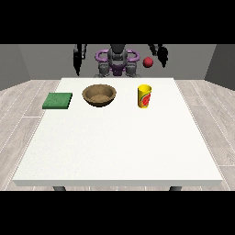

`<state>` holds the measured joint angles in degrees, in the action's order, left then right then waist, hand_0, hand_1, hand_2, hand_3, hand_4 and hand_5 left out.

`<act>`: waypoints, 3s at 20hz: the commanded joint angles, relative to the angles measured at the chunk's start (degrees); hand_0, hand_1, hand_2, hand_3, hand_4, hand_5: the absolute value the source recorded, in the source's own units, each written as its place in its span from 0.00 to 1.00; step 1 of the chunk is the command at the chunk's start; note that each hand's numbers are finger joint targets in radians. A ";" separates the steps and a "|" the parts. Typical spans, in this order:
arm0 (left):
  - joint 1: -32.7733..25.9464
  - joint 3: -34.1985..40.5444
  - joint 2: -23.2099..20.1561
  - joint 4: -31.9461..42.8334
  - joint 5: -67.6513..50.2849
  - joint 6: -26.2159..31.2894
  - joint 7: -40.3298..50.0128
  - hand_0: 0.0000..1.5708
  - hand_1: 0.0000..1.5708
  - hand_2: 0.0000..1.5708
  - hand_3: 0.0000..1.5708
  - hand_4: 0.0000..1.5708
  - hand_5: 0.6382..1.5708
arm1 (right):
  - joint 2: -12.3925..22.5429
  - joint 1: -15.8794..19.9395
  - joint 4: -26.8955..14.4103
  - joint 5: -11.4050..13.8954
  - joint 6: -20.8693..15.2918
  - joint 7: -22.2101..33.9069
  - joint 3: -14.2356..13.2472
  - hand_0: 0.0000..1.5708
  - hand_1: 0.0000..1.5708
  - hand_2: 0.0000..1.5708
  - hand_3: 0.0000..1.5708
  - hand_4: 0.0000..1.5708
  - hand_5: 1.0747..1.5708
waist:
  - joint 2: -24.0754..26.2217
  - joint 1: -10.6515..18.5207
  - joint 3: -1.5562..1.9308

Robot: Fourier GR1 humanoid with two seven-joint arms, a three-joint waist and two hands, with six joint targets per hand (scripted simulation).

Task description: Pick the cup and pour the ball into the bowl, then pick the bowl and place it on the pad

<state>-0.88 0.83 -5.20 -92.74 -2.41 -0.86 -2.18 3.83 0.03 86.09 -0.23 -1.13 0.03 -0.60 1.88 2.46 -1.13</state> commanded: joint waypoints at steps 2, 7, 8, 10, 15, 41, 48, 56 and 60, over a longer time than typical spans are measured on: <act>0.79 0.23 -1.60 -3.95 -0.28 0.40 2.87 0.00 0.00 0.00 0.00 0.00 0.96 | 1.75 0.65 3.94 0.07 0.16 2.73 -0.33 0.00 0.00 0.00 0.19 0.67 1.00 | 10.00 -0.18 0.66; 5.40 0.68 -0.41 -8.30 -6.13 2.16 7.67 0.00 0.00 0.00 0.00 0.00 0.96 | -2.21 8.60 12.71 -1.52 -0.67 5.01 3.14 0.00 0.00 0.00 0.19 0.67 1.00 | 22.85 0.17 0.60; 5.60 -0.49 1.66 -8.65 -7.88 1.64 11.27 0.00 0.00 0.00 0.00 0.00 0.96 | -3.58 8.48 12.85 -1.58 -2.77 9.20 5.95 0.00 0.00 0.00 0.00 0.62 1.00 | 23.84 -0.16 0.80; 5.88 -0.81 4.14 -9.56 -11.24 -0.16 17.90 0.00 0.00 0.00 0.00 0.00 0.96 | -3.68 9.98 13.62 -2.11 -8.52 16.69 9.84 0.00 0.00 0.00 0.00 0.54 1.00 | 25.74 0.34 0.96; 1.36 2.19 0.91 -13.10 -18.16 1.66 26.64 0.00 0.00 0.00 0.00 0.00 0.97 | -3.79 5.69 15.76 -1.59 -25.07 24.01 25.71 0.00 0.00 0.00 0.00 0.40 0.99 | 27.46 1.08 1.06; 19.36 13.10 -5.08 16.16 -4.41 5.33 -19.53 0.00 0.00 0.00 0.00 0.00 0.83 | 3.30 26.74 24.09 -4.01 -10.61 15.55 12.00 0.00 0.00 0.00 0.00 0.00 0.99 | -16.17 -12.15 1.09; 21.54 13.65 -6.77 31.94 -3.60 9.26 -28.49 0.00 0.00 0.00 0.00 0.00 0.83 | 3.56 26.98 24.40 -1.76 -11.29 19.76 8.93 0.00 0.00 0.00 0.00 0.00 1.00 | -12.88 -9.65 1.08; 26.22 15.57 -7.78 45.04 -3.48 9.02 -34.42 0.00 0.00 0.00 0.00 0.00 0.85 | 5.72 21.60 28.62 -7.24 -5.79 19.26 4.37 0.00 0.00 0.00 0.00 0.00 0.99 | -12.63 -12.16 1.09; 26.14 15.66 -7.55 49.29 -2.76 8.85 -39.32 0.00 0.00 0.00 0.00 0.00 0.84 | 7.05 18.52 29.54 -10.20 -2.70 16.58 1.32 0.00 0.00 0.00 0.00 0.00 0.99 | -13.30 -12.78 1.10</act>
<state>24.75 16.64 -12.38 -48.88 -6.06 7.39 -37.62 9.72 19.75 114.26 -9.00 -5.18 15.77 3.37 -12.03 -10.59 -0.02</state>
